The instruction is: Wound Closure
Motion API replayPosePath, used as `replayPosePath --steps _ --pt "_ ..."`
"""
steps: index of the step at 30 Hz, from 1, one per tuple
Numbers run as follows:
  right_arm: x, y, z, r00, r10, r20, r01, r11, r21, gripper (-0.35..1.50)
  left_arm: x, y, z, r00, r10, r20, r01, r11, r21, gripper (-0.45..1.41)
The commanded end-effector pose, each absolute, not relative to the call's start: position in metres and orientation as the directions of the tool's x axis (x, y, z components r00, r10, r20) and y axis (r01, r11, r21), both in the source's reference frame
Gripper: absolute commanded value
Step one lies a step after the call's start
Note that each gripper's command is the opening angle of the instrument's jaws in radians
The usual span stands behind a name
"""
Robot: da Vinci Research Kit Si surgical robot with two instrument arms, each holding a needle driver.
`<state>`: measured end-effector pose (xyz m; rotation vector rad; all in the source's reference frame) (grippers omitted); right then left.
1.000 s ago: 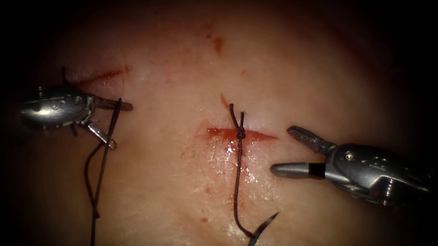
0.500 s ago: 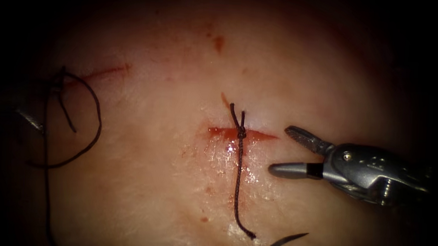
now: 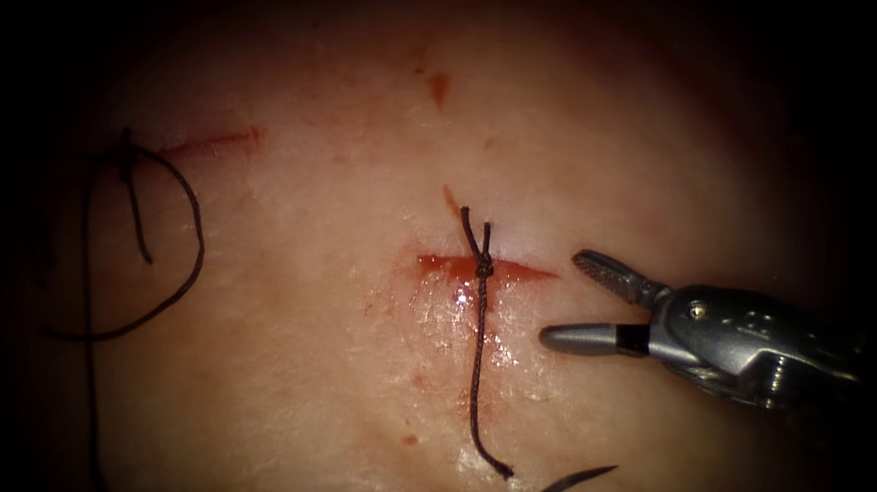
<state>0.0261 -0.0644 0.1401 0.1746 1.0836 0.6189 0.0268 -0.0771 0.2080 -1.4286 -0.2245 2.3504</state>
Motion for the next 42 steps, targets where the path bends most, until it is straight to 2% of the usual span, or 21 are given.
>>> replayPosePath --steps 1,3,4,7,9,12,14,19,31,41,42 --pt "0.0267 -0.065 0.141 0.321 0.547 -0.773 -0.380 0.822 0.424 1.45 0.0253 -0.077 0.208 -0.379 0.412 -0.829 -0.231 -0.909 -0.346 0.63" --pt "0.0265 -0.065 0.140 0.344 0.540 -0.768 -0.374 0.829 0.416 1.45 0.0210 -0.079 0.207 -0.336 0.428 -0.839 -0.194 -0.903 -0.383 0.63" --pt "0.0265 -0.065 0.140 0.344 0.540 -0.768 -0.374 0.829 0.416 1.45 0.0210 -0.079 0.207 -0.336 0.428 -0.839 -0.194 -0.903 -0.383 0.63" --pt "0.0254 -0.065 0.140 0.391 0.544 -0.742 -0.362 0.832 0.420 1.43 0.0125 -0.084 0.206 -0.284 0.414 -0.865 -0.128 -0.910 -0.394 0.64" --pt "0.0249 -0.065 0.140 0.391 0.545 -0.742 -0.358 0.832 0.423 1.43 0.0090 -0.086 0.206 -0.293 0.402 -0.868 -0.093 -0.915 -0.392 0.64" --pt "0.0239 -0.064 0.139 0.390 0.548 -0.740 -0.350 0.832 0.431 1.40 0.0021 -0.091 0.207 -0.348 0.368 -0.862 -0.038 -0.924 -0.379 0.76" --pt "0.0238 -0.064 0.139 0.390 0.547 -0.740 -0.349 0.832 0.431 1.40 -0.0002 -0.094 0.208 -0.371 0.348 -0.861 -0.010 -0.929 -0.371 0.78" --pt "0.0240 -0.064 0.139 0.390 0.547 -0.741 -0.349 0.832 0.431 1.40 -0.0033 -0.098 0.210 -0.399 0.294 -0.868 0.025 -0.943 -0.331 0.74" --pt "0.0244 -0.065 0.139 0.390 0.547 -0.741 -0.350 0.832 0.430 1.40 -0.0083 -0.104 0.215 -0.467 0.269 -0.842 0.019 -0.949 -0.314 0.74" --pt "0.0246 -0.065 0.139 0.390 0.547 -0.741 -0.351 0.832 0.429 1.40 -0.0105 -0.106 0.218 -0.526 0.208 -0.824 0.036 -0.963 -0.266 0.61" --pt "0.0246 -0.065 0.139 0.390 0.547 -0.741 -0.351 0.832 0.429 1.40 -0.0106 -0.107 0.218 -0.540 0.186 -0.821 0.048 -0.967 -0.251 0.54"
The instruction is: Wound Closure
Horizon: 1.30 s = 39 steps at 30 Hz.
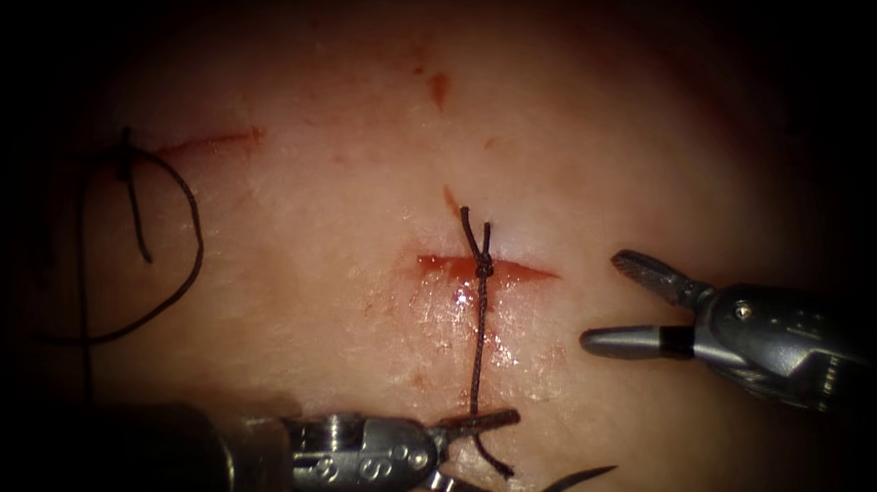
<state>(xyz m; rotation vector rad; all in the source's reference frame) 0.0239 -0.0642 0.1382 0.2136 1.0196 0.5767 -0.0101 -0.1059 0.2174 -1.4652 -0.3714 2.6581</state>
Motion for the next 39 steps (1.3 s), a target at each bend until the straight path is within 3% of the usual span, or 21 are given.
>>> replayPosePath --steps 1,4,6,7,8,19,30,39 --pt "0.0247 -0.065 0.139 0.391 0.547 -0.741 -0.351 0.832 0.429 1.40 -0.0106 -0.107 0.218 -0.546 0.184 -0.818 0.048 -0.967 -0.250 0.51" --pt "0.0248 -0.065 0.139 0.391 0.547 -0.741 -0.351 0.832 0.429 1.40 -0.0105 -0.107 0.218 -0.547 0.166 -0.820 0.059 -0.970 -0.236 0.26" --pt "0.0249 -0.065 0.139 0.391 0.547 -0.741 -0.351 0.832 0.429 1.40 -0.0106 -0.107 0.218 -0.547 0.149 -0.824 0.068 -0.973 -0.221 -0.11" --pt "0.0249 -0.065 0.139 0.391 0.547 -0.741 -0.351 0.832 0.429 1.40 -0.0106 -0.107 0.218 -0.547 0.143 -0.825 0.072 -0.974 -0.217 -0.40" --pt "0.0250 -0.065 0.139 0.391 0.547 -0.741 -0.351 0.832 0.429 1.40 -0.0106 -0.107 0.218 -0.547 0.137 -0.826 0.075 -0.974 -0.212 -0.45" --pt "0.0262 -0.066 0.138 0.424 0.456 -0.783 -0.253 0.889 0.381 1.31 -0.0070 -0.104 0.215 -0.538 0.148 -0.830 0.001 -0.984 -0.176 -0.45" --pt "0.0318 -0.066 0.139 0.439 0.107 -0.892 -0.066 0.994 0.087 1.30 -0.0051 -0.101 0.211 -0.460 0.183 -0.869 -0.041 -0.982 -0.184 -0.45" --pt "0.0350 -0.065 0.139 0.451 -0.015 -0.892 -0.034 0.999 -0.035 1.30 -0.0053 -0.099 0.210 -0.376 0.211 -0.902 -0.036 -0.976 -0.214 -0.45"
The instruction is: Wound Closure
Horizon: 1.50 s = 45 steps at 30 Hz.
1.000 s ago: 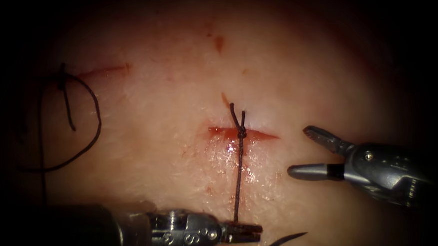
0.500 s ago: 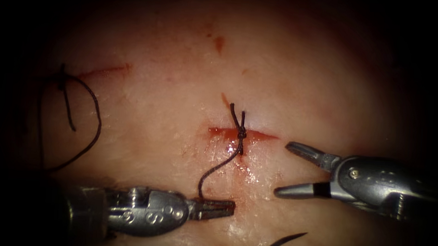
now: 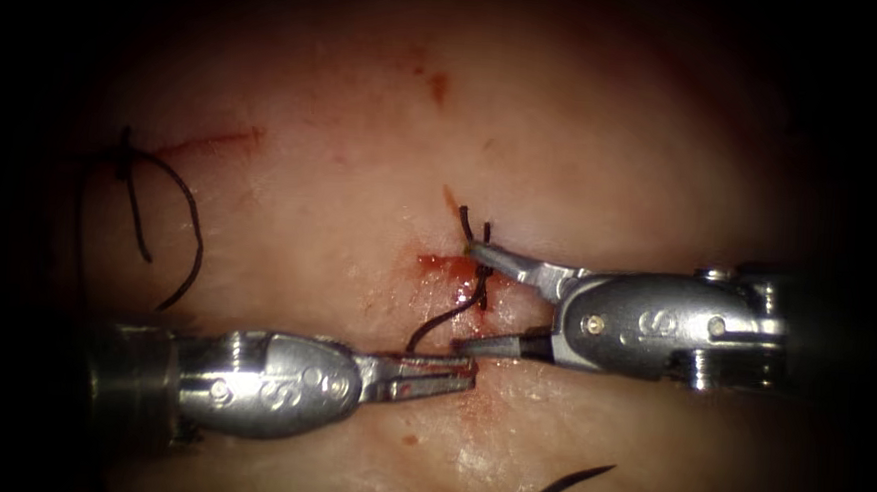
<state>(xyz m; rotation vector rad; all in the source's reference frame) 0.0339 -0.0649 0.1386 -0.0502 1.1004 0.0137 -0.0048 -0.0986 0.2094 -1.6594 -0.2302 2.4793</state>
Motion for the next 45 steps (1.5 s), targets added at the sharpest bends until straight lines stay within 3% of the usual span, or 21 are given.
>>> replayPosePath --steps 1,10,27,30,33,34,45 --pt "0.0352 -0.0653 0.1393 0.453 -0.028 -0.891 -0.030 0.998 -0.047 1.30 -0.0053 -0.0991 0.2101 -0.372 0.212 -0.904 -0.034 -0.976 -0.215 -0.45" --pt "0.0379 -0.0669 0.1422 0.444 -0.124 -0.887 0.090 0.992 -0.094 1.30 -0.0054 -0.0988 0.2101 -0.356 0.229 -0.906 -0.032 -0.972 -0.233 -0.45" --pt "0.0402 -0.0670 0.1445 0.474 -0.151 -0.867 0.099 0.988 -0.117 1.28 -0.0065 -0.0993 0.2096 -0.348 0.242 -0.906 -0.029 -0.968 -0.247 -0.45" --pt "0.0403 -0.0671 0.1445 0.461 -0.168 -0.871 0.123 0.985 -0.125 1.09 -0.0065 -0.0993 0.2096 -0.348 0.242 -0.906 -0.029 -0.968 -0.248 -0.45" --pt "0.0403 -0.0673 0.1447 0.467 -0.188 -0.864 0.143 0.980 -0.136 0.49 -0.0065 -0.0993 0.2096 -0.348 0.242 -0.906 -0.029 -0.968 -0.247 -0.45" --pt "0.0402 -0.0673 0.1450 0.465 -0.191 -0.864 0.146 0.980 -0.138 -0.35 -0.0065 -0.0994 0.2095 -0.348 0.242 -0.906 -0.029 -0.968 -0.247 -0.45" --pt "0.0387 -0.0667 0.1442 0.498 -0.140 -0.856 0.126 0.988 -0.089 -0.35 -0.0041 -0.0995 0.2090 -0.346 0.238 -0.907 -0.021 -0.969 -0.247 -0.45"
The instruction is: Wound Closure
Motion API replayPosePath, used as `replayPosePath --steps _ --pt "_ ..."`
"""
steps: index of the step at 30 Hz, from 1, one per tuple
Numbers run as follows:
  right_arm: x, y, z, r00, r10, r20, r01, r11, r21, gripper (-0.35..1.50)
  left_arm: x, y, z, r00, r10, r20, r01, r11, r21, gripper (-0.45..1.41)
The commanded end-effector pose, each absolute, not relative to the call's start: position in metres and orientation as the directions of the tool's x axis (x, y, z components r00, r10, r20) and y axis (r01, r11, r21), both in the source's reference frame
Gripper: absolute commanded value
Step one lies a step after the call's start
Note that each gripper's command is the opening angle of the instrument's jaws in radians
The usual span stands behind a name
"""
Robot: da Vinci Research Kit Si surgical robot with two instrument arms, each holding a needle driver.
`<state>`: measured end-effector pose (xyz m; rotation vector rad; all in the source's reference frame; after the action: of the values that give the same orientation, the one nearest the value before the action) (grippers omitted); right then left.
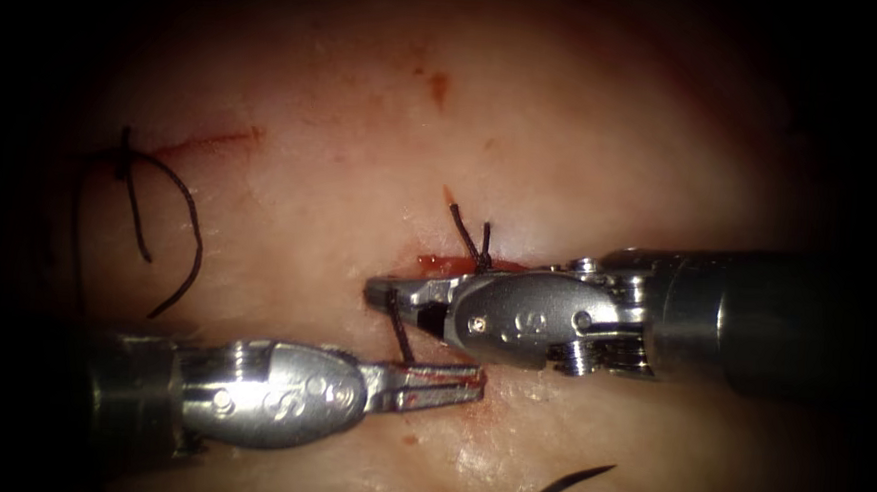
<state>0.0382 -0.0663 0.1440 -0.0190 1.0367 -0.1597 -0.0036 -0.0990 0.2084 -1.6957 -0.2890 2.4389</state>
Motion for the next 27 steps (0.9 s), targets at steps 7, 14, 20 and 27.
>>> replayPosePath --steps 7,14,20,27 --pt "0.0362 -0.067 0.142 0.521 -0.099 -0.848 0.076 0.995 -0.070 1.09 0.0013 -0.098 0.208 -0.375 0.248 -0.894 -0.066 -0.968 -0.241 -0.45" --pt "0.0320 -0.065 0.136 0.505 -0.059 -0.861 -0.015 0.997 -0.077 1.13 0.0043 -0.093 0.210 -0.403 0.280 -0.871 -0.136 -0.960 -0.246 -0.45" --pt "0.0307 -0.064 0.135 0.512 -0.030 -0.858 -0.066 0.995 -0.074 1.13 0.0035 -0.087 0.216 -0.406 0.296 -0.865 -0.202 -0.952 -0.231 -0.45" --pt "0.0292 -0.064 0.135 0.516 -0.029 -0.856 -0.072 0.994 -0.077 1.09 0.0045 -0.083 0.222 -0.422 0.280 -0.862 -0.226 -0.953 -0.199 -0.45"
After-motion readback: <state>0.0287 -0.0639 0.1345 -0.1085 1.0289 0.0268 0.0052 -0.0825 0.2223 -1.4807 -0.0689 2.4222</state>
